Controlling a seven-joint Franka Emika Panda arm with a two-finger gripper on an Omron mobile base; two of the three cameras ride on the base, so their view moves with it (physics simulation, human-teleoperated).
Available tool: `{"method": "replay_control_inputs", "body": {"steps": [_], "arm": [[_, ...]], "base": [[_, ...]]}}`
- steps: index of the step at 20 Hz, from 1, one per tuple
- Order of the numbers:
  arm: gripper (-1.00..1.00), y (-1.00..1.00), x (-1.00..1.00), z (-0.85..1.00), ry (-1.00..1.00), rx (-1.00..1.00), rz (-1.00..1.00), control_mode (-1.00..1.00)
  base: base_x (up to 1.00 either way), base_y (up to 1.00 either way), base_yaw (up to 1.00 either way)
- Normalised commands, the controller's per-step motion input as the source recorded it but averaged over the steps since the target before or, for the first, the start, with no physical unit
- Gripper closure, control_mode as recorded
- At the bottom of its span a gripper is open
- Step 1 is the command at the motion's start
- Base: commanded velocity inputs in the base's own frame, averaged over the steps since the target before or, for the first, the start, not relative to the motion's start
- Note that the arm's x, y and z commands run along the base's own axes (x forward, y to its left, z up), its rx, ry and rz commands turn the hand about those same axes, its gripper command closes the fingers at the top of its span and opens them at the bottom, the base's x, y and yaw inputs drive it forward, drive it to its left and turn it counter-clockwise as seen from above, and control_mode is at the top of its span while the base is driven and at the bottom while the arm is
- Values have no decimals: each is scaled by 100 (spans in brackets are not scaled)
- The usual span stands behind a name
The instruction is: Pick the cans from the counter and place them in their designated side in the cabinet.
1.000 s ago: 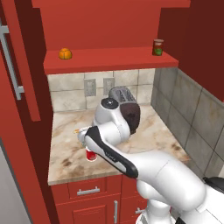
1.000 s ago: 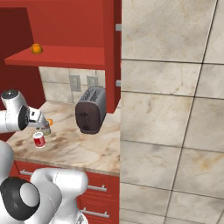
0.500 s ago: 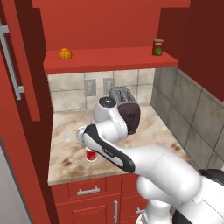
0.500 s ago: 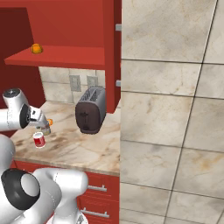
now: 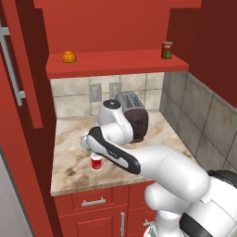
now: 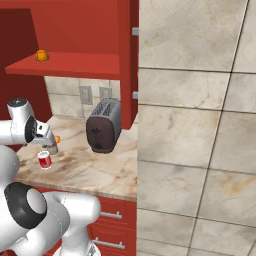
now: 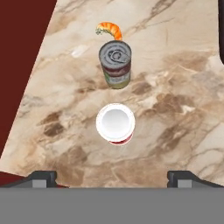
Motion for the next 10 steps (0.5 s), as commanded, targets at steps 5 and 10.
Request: {"method": "replay_control_inputs", "body": {"steps": [5,10], "arm": [[-100,8,3,-10,3,-2,0,-100],[-100,8,15,-13,0,-1,0,-100]], "base": [[0,0,0],[0,0,0]]}}
